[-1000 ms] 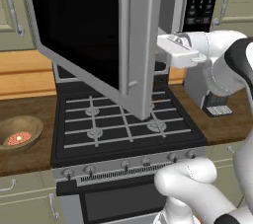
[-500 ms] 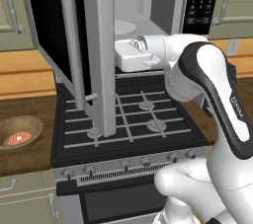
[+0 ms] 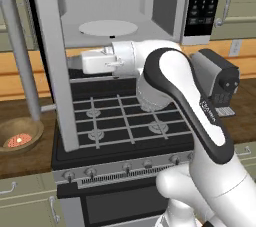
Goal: Open the microwave, place the bowl with waffle inside the microwave, then close the microwave door and turn it on.
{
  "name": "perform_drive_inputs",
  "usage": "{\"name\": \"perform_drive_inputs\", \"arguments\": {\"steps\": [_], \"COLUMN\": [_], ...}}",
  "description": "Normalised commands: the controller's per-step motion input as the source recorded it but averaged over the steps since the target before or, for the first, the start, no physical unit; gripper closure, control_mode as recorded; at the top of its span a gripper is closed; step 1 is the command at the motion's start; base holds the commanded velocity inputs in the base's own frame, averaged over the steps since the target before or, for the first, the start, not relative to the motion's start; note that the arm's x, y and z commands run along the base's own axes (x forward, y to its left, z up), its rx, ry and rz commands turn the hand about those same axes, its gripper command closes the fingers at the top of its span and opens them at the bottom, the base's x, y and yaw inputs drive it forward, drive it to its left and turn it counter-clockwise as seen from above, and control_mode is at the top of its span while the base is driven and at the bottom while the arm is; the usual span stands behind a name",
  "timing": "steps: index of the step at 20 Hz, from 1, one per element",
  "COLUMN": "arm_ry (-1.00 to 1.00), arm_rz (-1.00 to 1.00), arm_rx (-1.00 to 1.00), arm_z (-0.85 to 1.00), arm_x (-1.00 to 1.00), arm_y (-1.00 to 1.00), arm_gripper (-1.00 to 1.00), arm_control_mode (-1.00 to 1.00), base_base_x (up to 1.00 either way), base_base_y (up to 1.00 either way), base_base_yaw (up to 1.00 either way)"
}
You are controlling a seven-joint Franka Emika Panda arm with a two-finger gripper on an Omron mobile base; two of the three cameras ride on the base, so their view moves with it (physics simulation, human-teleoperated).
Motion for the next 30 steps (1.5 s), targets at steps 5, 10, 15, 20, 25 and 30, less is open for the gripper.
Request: {"name": "perform_drive_inputs", "arguments": {"steps": [5, 10, 15, 20, 25, 30], "arm_ry": [0.0, 0.0, 0.0, 0.0, 0.0, 0.09], "arm_rz": [0.0, 0.0, 0.0, 0.0, 0.0, -0.06], "arm_rx": [-0.01, -0.02, -0.01, -0.03, 0.0, 0.0], "arm_z": [-0.01, -0.05, -0.05, 0.0, 0.0, 0.03], "arm_x": [0.0, 0.0, 0.0, 0.0, -0.01, -0.04], "arm_y": [0.31, 0.33, 0.36, 0.2, 0.0, -0.41], "arm_gripper": [-1.0, -1.0, -1.0, -1.0, -1.0, -1.0], "arm_control_mode": [-1.0, -1.0, -1.0, -1.0, -1.0, -1.0], "base_base_x": [0.0, 0.0, 0.0, 0.0, 0.0, 0.0], "base_base_y": [0.0, 0.0, 0.0, 0.0, 0.0, 0.0], "base_base_yaw": [0.0, 0.0, 0.0, 0.0, 0.0, 0.0]}}
